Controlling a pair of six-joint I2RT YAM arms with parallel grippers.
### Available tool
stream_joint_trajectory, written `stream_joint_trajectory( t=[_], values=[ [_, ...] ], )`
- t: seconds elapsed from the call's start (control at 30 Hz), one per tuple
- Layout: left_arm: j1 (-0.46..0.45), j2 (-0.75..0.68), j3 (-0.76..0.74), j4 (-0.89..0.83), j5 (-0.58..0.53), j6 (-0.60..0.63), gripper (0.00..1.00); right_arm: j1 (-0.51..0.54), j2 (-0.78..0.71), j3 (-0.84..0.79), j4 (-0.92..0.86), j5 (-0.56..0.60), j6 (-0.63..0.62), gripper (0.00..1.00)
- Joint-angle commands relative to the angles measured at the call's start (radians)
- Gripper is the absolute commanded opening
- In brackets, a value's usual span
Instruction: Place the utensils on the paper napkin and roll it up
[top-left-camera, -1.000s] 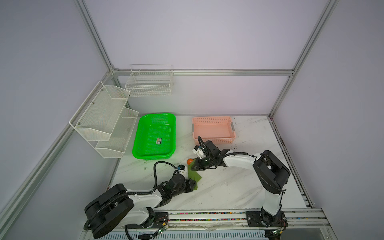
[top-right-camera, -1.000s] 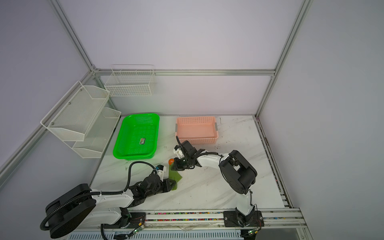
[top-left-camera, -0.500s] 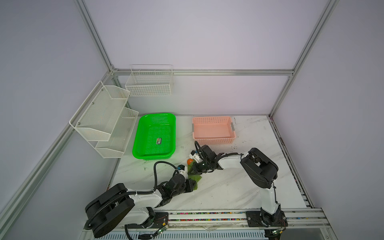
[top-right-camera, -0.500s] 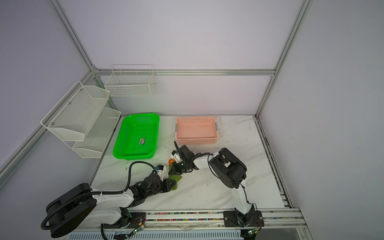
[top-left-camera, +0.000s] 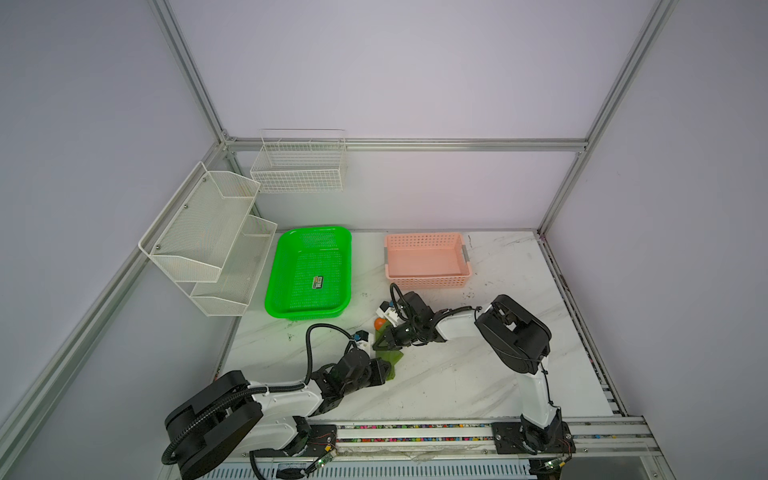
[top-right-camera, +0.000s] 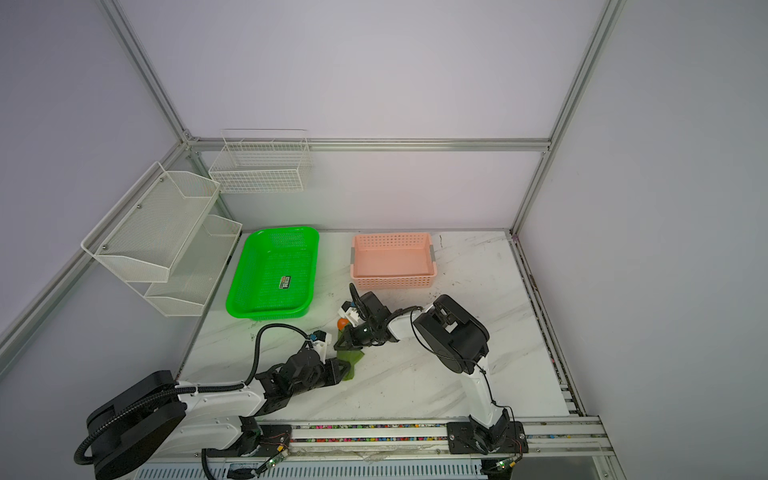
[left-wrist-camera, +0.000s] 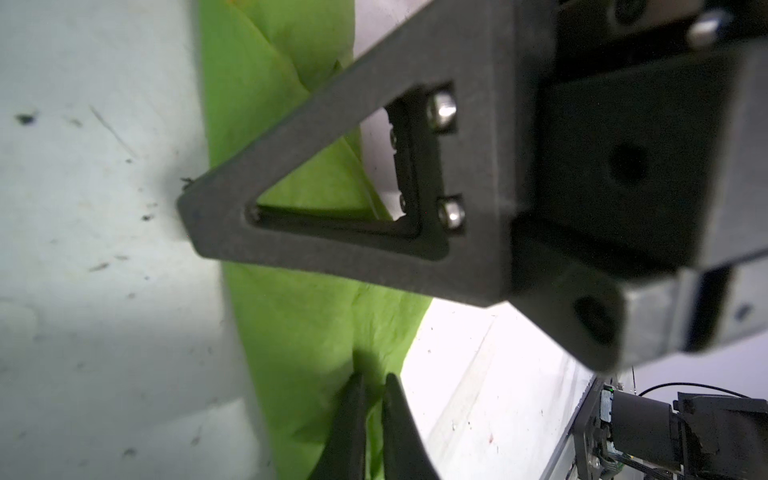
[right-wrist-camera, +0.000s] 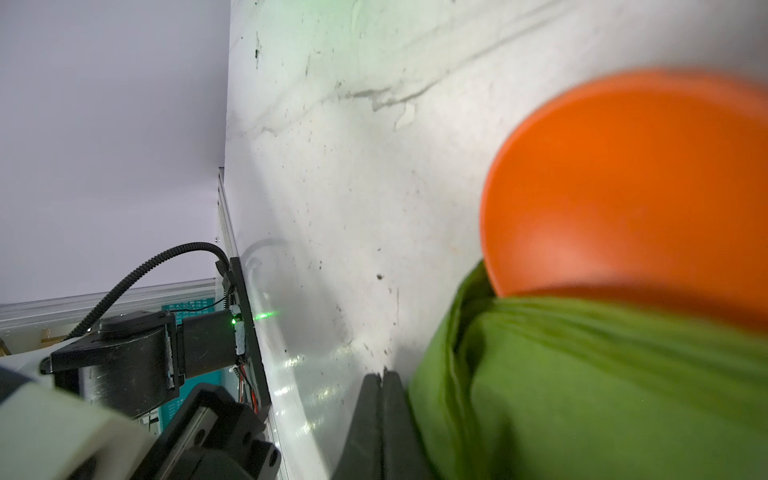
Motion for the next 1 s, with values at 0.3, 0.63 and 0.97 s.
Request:
stream_joint_trajectory(
  t=[0.3,0.63,0.97],
  values=[
    [-0.038,-0.001,-0.021,-0.121,-0.034,-0.024,0.12,-0.042,0.122,-0.039,-0.055,0.143,-0.03,0.0],
    [-0.058,-0.295,0.071,-0.363,-0.102,0.07,0.17,-0.042,0.134,-0.06,-0.049,0.17,-0.03,0.0],
    [0.019,-0.455,0.046,-0.269,-0.154,0.193,0.19,-0.042,0.144,-0.072,-0.027,0.165,-0.018,0.0]
  ],
)
